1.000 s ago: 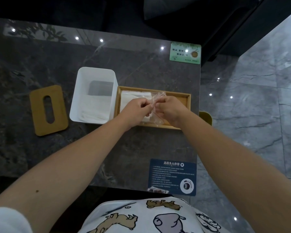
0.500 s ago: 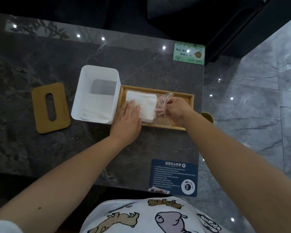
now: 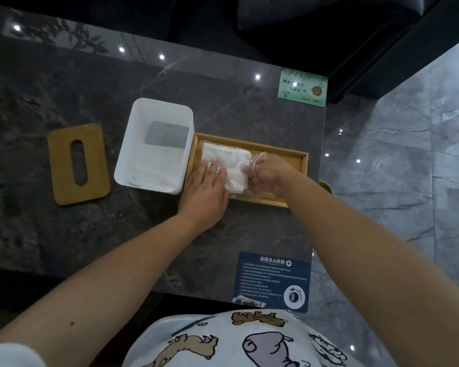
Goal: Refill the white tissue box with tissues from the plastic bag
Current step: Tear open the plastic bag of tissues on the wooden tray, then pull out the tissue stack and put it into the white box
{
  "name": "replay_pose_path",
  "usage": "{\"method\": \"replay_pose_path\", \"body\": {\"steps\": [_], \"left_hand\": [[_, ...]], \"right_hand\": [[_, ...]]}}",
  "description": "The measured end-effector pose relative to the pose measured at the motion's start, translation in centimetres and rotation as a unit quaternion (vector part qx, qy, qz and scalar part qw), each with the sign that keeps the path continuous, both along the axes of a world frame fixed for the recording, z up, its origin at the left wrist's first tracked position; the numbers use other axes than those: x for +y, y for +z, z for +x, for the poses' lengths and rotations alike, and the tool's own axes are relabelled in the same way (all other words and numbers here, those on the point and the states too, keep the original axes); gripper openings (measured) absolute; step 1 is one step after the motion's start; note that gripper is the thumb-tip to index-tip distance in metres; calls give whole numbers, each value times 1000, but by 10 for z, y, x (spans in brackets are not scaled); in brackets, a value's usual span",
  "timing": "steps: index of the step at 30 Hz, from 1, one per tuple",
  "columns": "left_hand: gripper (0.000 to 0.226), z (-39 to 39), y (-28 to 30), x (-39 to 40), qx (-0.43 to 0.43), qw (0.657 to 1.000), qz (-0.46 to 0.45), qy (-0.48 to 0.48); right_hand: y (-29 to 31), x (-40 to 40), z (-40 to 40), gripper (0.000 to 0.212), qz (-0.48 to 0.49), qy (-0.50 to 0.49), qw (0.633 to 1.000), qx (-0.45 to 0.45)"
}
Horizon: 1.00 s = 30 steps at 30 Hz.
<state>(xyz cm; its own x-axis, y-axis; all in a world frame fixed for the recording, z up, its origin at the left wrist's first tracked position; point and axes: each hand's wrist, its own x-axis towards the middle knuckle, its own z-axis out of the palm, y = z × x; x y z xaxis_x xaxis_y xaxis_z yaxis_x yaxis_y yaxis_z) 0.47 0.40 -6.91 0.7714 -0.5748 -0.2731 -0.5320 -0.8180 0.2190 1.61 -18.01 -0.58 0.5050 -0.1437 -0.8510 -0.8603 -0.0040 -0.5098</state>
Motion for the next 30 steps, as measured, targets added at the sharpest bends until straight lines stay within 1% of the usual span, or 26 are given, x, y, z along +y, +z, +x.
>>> {"method": "replay_pose_path", "body": {"steps": [3, 7, 9, 11, 13, 16, 20, 24, 26, 30], "left_hand": [[63, 0, 1, 0, 4, 1000, -4, 1], [65, 1, 2, 2, 7, 1000, 0, -2], [66, 3, 1, 3, 11, 1000, 5, 0], [68, 3, 0, 4, 18, 1000, 14, 2], [68, 4, 0, 2, 26, 999, 23, 10], [68, 4, 0, -2, 28, 999, 43, 11], [68, 7, 0, -7, 36, 998, 59, 5], [67, 12, 1, -9, 44, 997, 71, 1], [66, 14, 1, -9, 42, 996, 76, 2], [65, 17, 1, -11, 39, 996, 83, 0]], "right_hand": [[0, 5, 0, 20, -37, -11, 999, -13], [-5, 5, 1, 15, -95, 2, 995, -39], [-9, -1, -2, 15, -135, 4, 990, -51], [-10, -14, -8, 19, -179, 4, 982, -65], [-10, -33, -18, 23, -203, -4, 977, -67], [-9, -63, -30, 26, -194, -37, 979, -40], [-9, -79, -35, 19, -109, -88, 990, 24], [-12, -75, -29, 18, -51, -102, 993, 29], [-13, -70, -27, 19, -59, -95, 993, 25], [-13, -76, -28, 22, -105, -79, 991, -3]]}}
